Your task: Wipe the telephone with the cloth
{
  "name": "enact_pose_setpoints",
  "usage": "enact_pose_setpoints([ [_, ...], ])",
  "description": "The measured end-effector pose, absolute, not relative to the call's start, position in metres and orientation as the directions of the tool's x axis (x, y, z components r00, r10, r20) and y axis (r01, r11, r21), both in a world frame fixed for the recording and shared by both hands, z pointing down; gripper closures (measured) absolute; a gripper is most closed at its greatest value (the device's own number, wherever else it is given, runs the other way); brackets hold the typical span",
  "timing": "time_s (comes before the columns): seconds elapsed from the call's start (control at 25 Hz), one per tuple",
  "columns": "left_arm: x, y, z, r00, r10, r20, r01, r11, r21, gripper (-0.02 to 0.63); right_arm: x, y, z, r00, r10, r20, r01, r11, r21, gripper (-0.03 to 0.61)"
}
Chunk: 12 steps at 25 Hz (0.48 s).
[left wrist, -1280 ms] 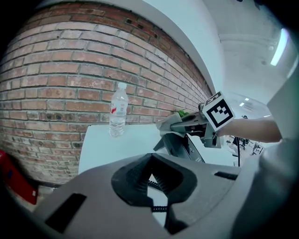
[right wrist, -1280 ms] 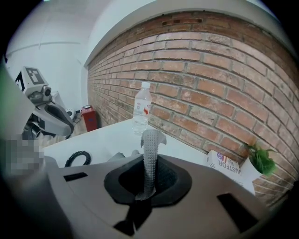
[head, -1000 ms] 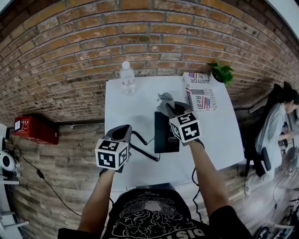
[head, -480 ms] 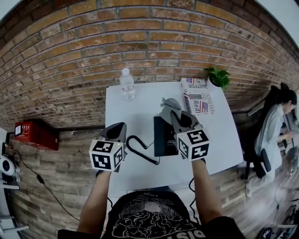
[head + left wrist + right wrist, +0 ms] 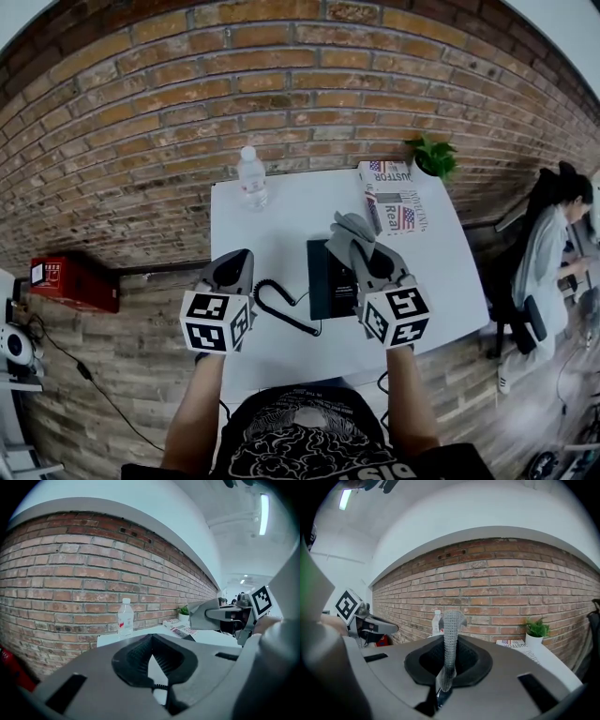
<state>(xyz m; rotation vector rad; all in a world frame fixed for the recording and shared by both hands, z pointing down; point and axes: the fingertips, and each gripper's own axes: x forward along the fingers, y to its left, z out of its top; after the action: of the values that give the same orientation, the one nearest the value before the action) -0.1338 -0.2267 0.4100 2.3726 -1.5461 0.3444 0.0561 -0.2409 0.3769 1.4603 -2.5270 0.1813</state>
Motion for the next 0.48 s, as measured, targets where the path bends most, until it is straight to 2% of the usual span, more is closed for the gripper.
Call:
enact_pose_setpoints([
  [0.48, -0.1301, -0.2258, 0.4125, 0.402, -0.846, 0.351, -0.914, -0.389, 0.111, 0.608, 0.0516, -0.2394, 0.3794, -0.492, -0.833, 0.251, -0.859, 0.511, 0.013, 0.568],
])
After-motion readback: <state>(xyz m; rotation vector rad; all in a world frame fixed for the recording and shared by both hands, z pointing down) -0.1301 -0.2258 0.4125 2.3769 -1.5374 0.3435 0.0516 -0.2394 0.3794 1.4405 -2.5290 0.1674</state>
